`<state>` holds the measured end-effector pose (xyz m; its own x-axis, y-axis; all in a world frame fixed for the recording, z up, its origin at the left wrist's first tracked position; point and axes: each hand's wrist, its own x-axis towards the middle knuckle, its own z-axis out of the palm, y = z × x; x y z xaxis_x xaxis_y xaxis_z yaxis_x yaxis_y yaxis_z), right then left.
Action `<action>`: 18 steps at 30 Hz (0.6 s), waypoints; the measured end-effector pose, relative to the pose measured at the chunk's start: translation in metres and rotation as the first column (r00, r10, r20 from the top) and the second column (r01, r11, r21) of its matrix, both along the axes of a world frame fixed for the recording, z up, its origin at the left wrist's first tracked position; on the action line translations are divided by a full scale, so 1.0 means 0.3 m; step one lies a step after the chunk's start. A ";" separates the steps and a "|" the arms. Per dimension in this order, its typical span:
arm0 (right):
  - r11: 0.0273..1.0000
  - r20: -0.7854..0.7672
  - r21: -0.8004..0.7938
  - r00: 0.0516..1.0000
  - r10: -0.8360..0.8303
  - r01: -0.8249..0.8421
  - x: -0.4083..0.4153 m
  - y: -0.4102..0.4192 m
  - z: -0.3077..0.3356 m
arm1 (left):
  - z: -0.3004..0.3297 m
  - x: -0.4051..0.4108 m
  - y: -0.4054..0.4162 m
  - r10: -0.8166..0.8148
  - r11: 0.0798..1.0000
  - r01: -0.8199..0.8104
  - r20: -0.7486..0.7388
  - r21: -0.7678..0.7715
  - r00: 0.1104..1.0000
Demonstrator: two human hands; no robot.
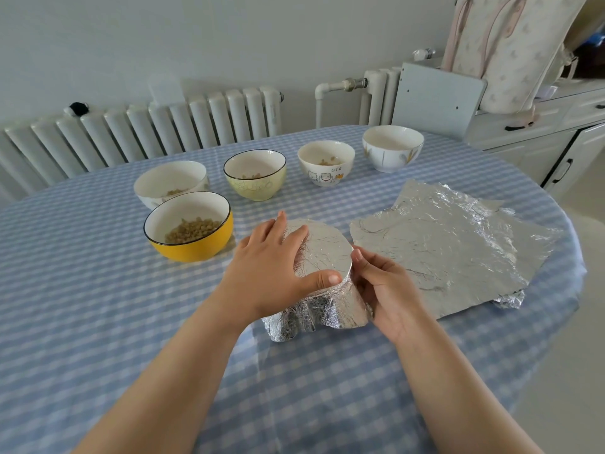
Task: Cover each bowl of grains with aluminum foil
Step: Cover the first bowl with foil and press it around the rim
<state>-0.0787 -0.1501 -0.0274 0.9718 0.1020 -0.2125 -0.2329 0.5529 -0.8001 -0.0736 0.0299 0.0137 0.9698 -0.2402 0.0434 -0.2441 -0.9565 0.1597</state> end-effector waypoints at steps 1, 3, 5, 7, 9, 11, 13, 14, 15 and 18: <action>1.000 -0.005 -0.016 1.000 -0.007 0.007 -0.001 0.002 0.002 | 0.001 0.000 0.000 -0.001 1.000 0.001 -0.001 0.002 1.000; 0.999 -0.017 -0.040 0.999 -0.029 0.028 -0.001 0.007 0.002 | 0.003 -0.001 0.000 -0.001 1.000 0.001 -0.004 0.000 1.000; 0.996 -0.037 -0.071 0.997 -0.064 0.062 -0.001 0.012 0.001 | 0.003 -0.002 -0.001 0.001 1.000 -0.001 -0.003 0.004 1.000; 0.988 -0.048 -0.121 0.994 -0.101 0.095 0.000 0.020 0.002 | 0.003 -0.003 -0.002 0.002 1.000 -0.002 0.000 0.009 1.000; 0.978 -0.053 -0.173 0.990 -0.127 0.117 0.005 0.028 0.001 | 0.004 -0.003 -0.004 0.003 1.000 -0.003 0.000 0.011 1.000; 0.968 -0.061 -0.220 0.988 -0.140 0.124 0.008 0.033 0.004 | 0.005 -0.002 -0.005 0.003 1.000 -0.003 0.002 0.013 1.000; 0.960 -0.069 -0.254 0.988 -0.141 0.119 0.009 0.041 0.007 | 0.005 -0.003 -0.005 0.001 1.000 -0.001 0.007 0.020 1.000; 0.956 -0.065 -0.266 0.988 -0.143 0.121 0.010 0.046 0.005 | 0.004 -0.003 -0.004 0.001 1.000 -0.001 0.011 0.023 1.000; 0.952 -0.058 -0.276 0.986 -0.157 0.136 0.011 0.051 0.004 | 0.004 -0.003 -0.004 0.002 1.000 -0.002 0.014 0.024 1.000; 0.898 0.030 -0.365 0.967 -0.254 0.247 0.024 0.069 -0.007 | 0.003 -0.004 -0.004 0.005 1.000 -0.005 0.016 0.022 1.000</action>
